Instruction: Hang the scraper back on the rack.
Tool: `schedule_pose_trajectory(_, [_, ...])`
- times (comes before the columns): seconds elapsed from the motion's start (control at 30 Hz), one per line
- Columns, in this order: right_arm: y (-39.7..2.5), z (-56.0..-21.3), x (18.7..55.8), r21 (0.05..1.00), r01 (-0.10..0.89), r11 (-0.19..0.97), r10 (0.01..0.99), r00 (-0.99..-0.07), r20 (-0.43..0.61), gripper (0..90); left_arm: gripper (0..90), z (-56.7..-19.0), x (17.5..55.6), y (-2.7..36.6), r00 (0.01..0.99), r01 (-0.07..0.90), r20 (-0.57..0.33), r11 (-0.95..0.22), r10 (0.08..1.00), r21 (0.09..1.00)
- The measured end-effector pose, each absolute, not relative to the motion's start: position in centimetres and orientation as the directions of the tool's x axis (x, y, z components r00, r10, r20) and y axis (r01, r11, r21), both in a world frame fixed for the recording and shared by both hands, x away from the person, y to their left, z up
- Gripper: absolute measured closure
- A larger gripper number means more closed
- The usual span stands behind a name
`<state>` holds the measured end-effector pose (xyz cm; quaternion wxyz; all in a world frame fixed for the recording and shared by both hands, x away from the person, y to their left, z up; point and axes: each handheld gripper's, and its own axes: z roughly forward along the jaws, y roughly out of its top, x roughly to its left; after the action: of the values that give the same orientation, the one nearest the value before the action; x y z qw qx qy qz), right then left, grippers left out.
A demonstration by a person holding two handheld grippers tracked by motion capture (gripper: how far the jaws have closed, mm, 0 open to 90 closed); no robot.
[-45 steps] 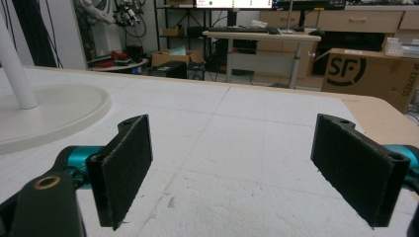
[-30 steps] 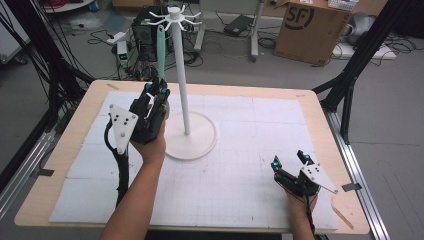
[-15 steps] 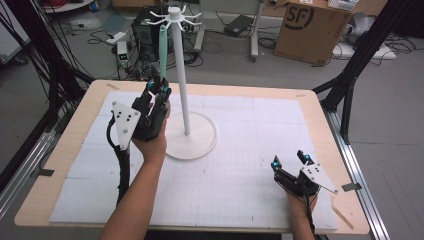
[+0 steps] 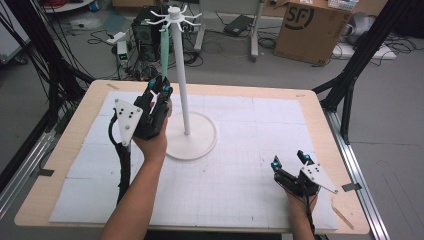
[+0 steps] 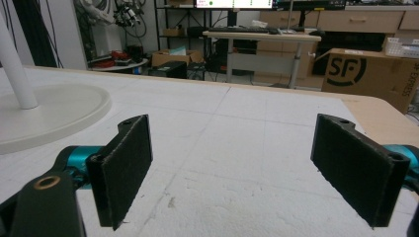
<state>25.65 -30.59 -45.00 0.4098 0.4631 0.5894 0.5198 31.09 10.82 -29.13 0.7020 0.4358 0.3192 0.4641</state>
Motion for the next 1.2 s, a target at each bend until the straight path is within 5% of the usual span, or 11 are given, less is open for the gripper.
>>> schedule_pose_trajectory(0.37, [-30.6, -45.0, 25.6, 0.992, 0.121, 0.029, 0.972, -0.234, 0.000, 15.3, 65.3, -29.2, 31.3, 11.0, 0.390, -0.350, -0.051, 0.200, 0.919, 0.915])
schedule_pose_trajectory(0.7, [-30.6, -45.0, 25.7, 0.992, 0.120, 0.030, 0.972, -0.236, -0.001, 15.3, 35.6, -29.7, 31.7, 11.1, 0.440, -0.278, -0.026, 0.164, 0.898, 0.947])
schedule_pose_trajectory(1.2, [-30.6, -45.0, 25.6, 0.992, 0.120, 0.026, 0.973, -0.232, 0.002, 15.3, 35.1, -32.8, 29.4, 13.1, 0.458, -0.173, -0.003, 0.093, 0.889, 0.981])
